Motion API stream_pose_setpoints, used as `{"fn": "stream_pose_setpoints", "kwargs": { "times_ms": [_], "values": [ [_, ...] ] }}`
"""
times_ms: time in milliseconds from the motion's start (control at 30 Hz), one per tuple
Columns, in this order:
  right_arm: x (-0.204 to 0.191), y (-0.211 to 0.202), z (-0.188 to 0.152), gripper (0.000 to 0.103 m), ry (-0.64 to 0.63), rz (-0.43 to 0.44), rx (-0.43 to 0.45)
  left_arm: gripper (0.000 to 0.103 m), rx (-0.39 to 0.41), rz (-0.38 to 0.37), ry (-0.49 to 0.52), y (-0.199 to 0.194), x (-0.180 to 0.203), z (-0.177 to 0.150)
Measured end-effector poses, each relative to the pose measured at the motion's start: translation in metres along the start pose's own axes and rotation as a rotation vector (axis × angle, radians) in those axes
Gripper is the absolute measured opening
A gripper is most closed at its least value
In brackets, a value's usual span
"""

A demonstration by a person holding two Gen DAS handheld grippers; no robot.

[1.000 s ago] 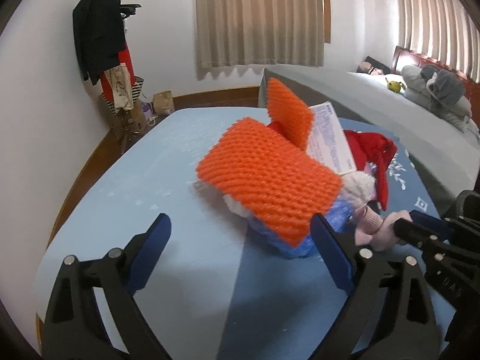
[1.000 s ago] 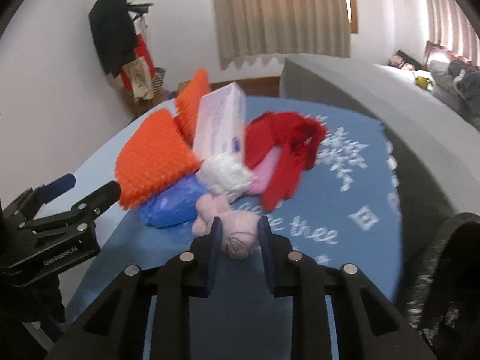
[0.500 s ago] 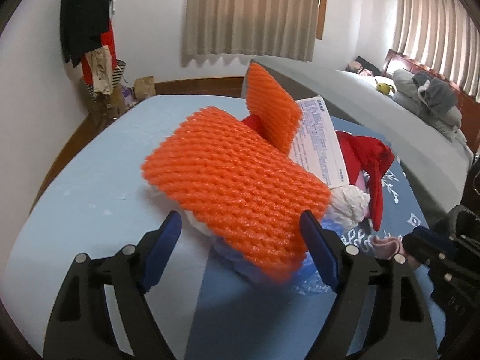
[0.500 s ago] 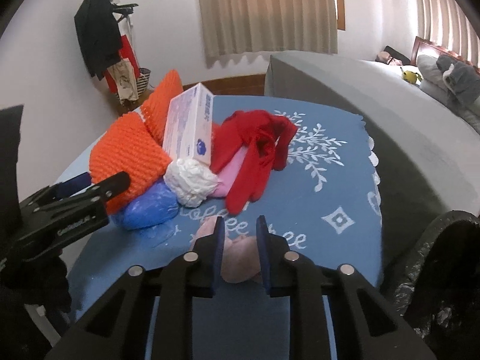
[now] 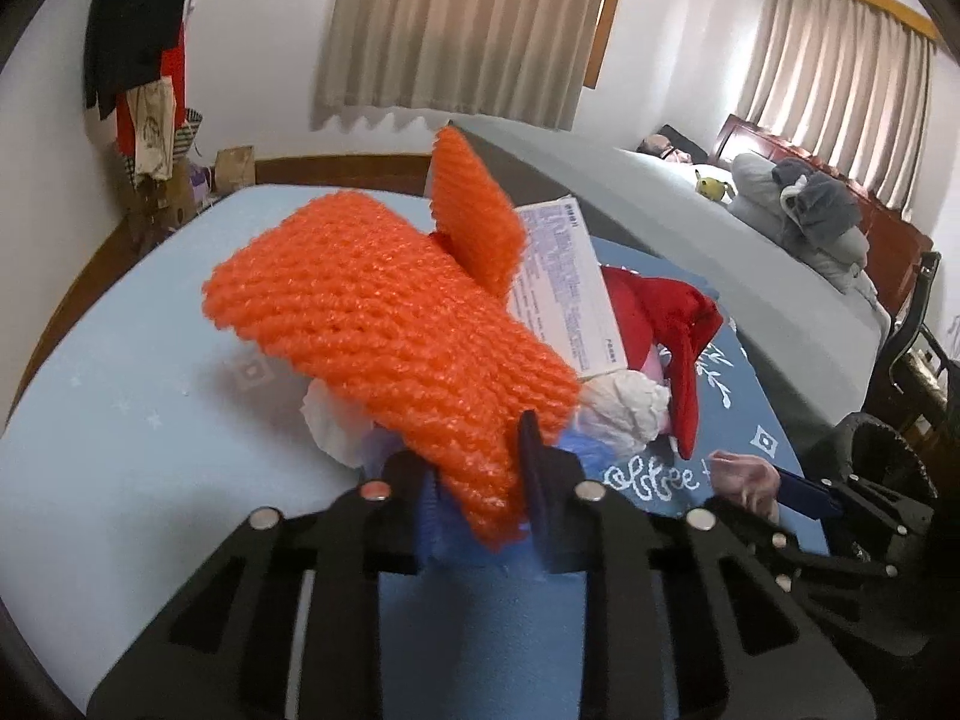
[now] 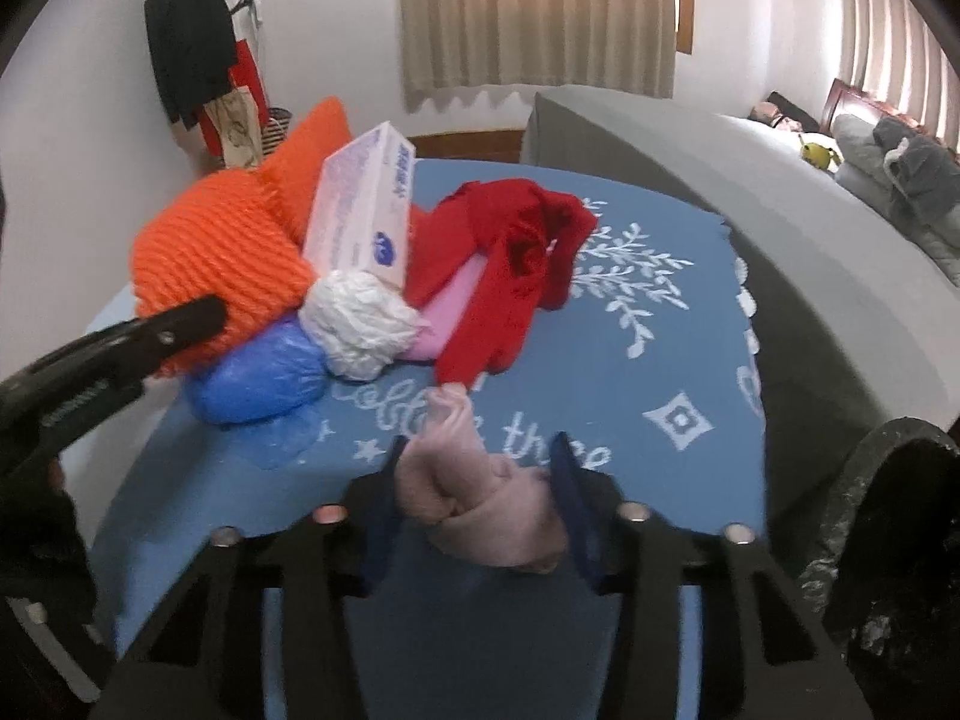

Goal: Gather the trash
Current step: 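Grasp the orange mesh net with the left gripper while the right lifts the sock, then carry both held items over the black bin and open both grippers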

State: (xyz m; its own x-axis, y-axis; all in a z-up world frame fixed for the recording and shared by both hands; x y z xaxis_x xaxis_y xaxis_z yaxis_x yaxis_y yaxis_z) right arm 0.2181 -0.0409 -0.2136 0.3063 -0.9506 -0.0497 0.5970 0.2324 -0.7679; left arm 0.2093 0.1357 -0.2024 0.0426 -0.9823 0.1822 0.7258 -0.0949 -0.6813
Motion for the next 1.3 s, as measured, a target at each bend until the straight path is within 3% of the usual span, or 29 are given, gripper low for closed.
{"fn": "stream_pose_setpoints", "kwargs": {
  "times_ms": [133, 167, 367, 667, 1033, 1300],
  "values": [
    [0.006, -0.006, 0.004, 0.027, 0.015, 0.023, 0.011, 0.018, 0.03, 0.02, -0.007, -0.012, 0.002, 0.0],
    [0.008, -0.011, 0.005, 0.018, 0.021, 0.038, 0.025, 0.018, 0.042, 0.023, -0.009, -0.017, 0.001, 0.001],
    [0.013, -0.026, 0.011, 0.016, 0.039, 0.081, 0.05, 0.018, 0.1, 0.031, 0.016, -0.051, 0.007, 0.005],
    [0.022, -0.065, 0.014, 0.016, 0.06, 0.104, 0.132, 0.018, 0.082, -0.001, 0.086, -0.07, 0.032, -0.004],
    [0.072, -0.128, 0.0, 0.016, 0.137, 0.027, 0.213, 0.018, 0.099, -0.09, 0.208, -0.08, 0.097, -0.014],
    [0.106, -0.138, -0.022, 0.016, 0.186, -0.042, 0.191, 0.018, 0.056, -0.132, 0.306, -0.062, 0.141, -0.04]
  ]
}}
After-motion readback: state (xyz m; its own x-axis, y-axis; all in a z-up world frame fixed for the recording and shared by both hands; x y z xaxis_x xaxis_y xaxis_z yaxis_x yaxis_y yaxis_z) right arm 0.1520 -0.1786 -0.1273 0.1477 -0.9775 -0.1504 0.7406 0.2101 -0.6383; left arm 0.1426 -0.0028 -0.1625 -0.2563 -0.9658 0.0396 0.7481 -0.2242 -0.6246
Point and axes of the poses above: each gripper's, at about its wrist camera, not at the fingertips, and y roughly the way its jaws point, x to its right, z to its top, the point moved 2 cm from there along y, roughly the way its jaws point, and after that the axes turned 5 degrees about -x, right-handed, at the moved point
